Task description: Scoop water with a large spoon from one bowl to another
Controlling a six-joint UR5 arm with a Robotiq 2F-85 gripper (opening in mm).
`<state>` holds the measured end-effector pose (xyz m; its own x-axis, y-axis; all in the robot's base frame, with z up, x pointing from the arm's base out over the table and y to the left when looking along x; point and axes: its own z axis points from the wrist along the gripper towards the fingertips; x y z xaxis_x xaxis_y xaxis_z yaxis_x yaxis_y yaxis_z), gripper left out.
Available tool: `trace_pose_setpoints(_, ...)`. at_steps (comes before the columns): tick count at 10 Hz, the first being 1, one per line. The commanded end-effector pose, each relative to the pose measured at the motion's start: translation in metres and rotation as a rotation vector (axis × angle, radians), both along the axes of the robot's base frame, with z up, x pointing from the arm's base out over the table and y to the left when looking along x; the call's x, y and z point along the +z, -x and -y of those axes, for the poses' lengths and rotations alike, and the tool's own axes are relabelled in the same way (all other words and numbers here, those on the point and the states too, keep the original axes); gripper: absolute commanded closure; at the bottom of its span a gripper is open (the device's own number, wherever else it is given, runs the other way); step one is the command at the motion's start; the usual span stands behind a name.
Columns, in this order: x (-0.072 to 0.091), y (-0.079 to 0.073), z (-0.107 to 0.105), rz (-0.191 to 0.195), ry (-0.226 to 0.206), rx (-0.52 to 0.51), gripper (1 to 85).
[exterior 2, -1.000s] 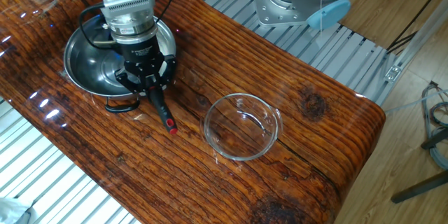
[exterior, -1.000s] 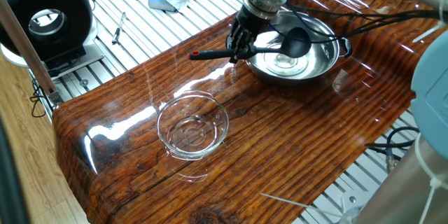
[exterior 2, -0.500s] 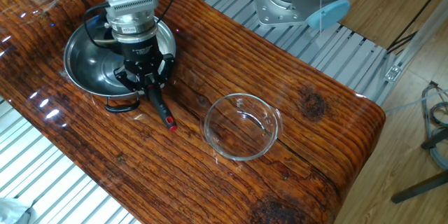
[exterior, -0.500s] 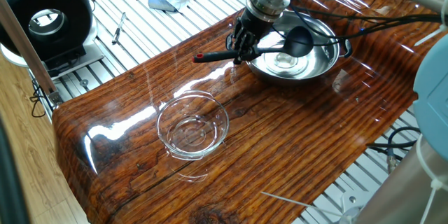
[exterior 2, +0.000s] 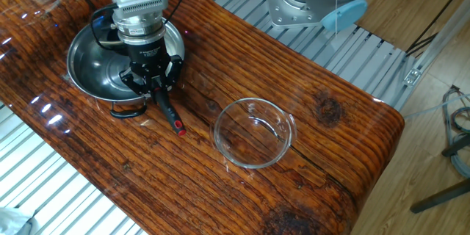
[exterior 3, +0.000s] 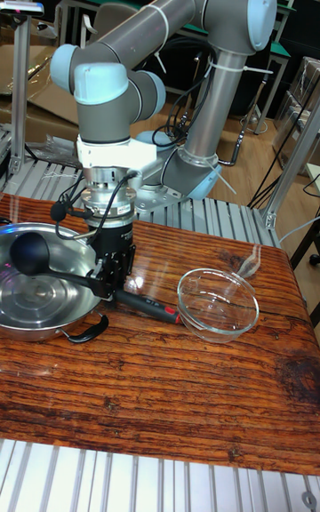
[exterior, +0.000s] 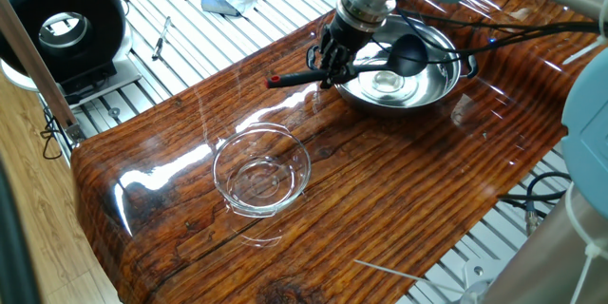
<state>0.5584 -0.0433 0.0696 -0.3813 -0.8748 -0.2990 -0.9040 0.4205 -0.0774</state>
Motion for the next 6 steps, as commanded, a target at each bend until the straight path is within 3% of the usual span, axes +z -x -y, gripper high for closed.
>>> trace_pose_setpoints(1,0.0005,-0.0012,0.0003,0.008,-0.004,0.009,63.7)
trace_pose_setpoints(6,0.0007,-0.0018,-0.0009,0.014,-0.004,0.031,52.0)
